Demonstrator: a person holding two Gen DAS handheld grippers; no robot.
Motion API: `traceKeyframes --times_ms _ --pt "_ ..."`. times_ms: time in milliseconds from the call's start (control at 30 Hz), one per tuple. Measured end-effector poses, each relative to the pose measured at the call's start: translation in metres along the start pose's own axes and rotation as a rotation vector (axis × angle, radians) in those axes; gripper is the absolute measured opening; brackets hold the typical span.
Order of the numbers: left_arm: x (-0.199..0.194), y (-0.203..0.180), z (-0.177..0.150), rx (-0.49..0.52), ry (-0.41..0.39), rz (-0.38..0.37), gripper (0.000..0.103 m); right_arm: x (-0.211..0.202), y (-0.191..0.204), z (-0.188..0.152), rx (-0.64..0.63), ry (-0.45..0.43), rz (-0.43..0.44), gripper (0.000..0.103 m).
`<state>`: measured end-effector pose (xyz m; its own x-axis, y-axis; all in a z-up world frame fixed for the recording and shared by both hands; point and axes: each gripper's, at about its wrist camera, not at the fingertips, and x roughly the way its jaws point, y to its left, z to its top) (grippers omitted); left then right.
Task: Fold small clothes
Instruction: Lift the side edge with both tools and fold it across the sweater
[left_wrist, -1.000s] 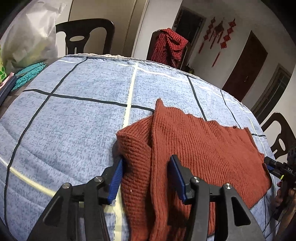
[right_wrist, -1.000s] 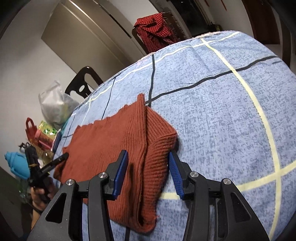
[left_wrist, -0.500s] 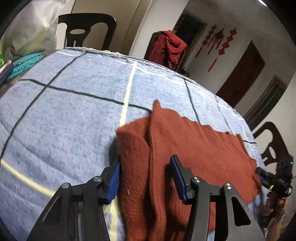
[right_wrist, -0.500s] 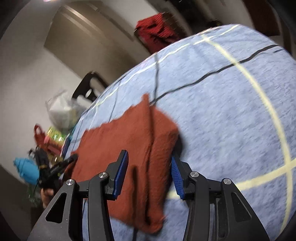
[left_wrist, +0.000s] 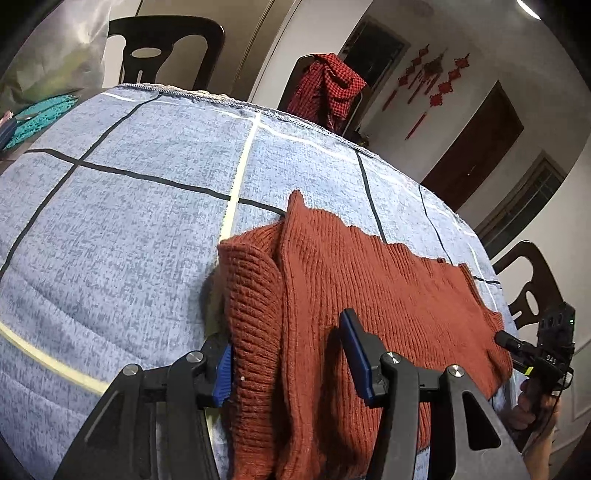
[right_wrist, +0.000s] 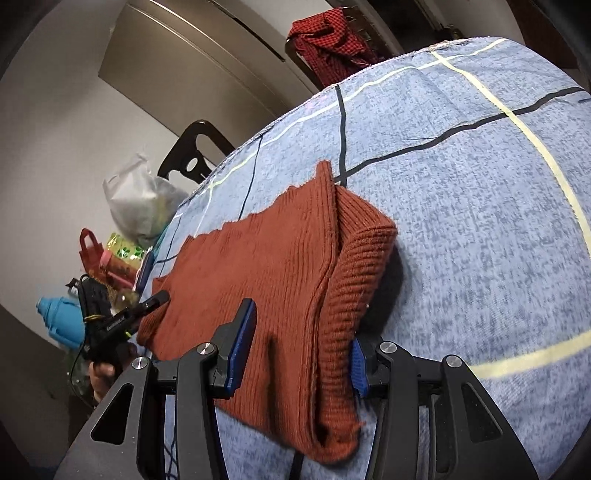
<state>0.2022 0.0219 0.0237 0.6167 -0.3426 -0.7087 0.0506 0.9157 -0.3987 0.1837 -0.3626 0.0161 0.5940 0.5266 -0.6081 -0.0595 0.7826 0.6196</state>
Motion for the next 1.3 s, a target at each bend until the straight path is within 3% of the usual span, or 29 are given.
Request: traceKeyframes --times_ms 200,300,367,600,967,1167,1300 --pt "0.0 -0.023 -0.017 0.13 -0.013 0.111 0.053 0.004 0.007 -0.004 -0.046 0.004 -0.033 0.045" --pt "0.0 -0.028 -0.015 0.139 -0.017 0.13 0.039 0.012 0.01 0.0 -0.062 0.014 -0.089 0.032" --pt "-0.001 -0.03 -0.015 0.151 -0.021 0.133 0.024 0.016 0.01 0.001 -0.066 0.021 -0.108 0.02" --pt "-0.012 -0.03 -0.007 0.151 -0.013 0.105 0.019 0.007 0.016 0.002 -0.073 0.008 -0.105 0.015" --pt "-0.071 -0.063 0.005 0.22 -0.101 0.022 0.017 -0.039 0.059 -0.001 -0.15 -0.048 -0.041 0.014" --pt "-0.111 -0.07 -0.013 0.245 -0.148 -0.017 0.016 -0.076 0.082 -0.024 -0.213 -0.077 -0.027 0.014" --pt "-0.123 -0.065 -0.04 0.23 -0.136 -0.037 0.016 -0.091 0.082 -0.047 -0.209 -0.072 -0.011 0.014"
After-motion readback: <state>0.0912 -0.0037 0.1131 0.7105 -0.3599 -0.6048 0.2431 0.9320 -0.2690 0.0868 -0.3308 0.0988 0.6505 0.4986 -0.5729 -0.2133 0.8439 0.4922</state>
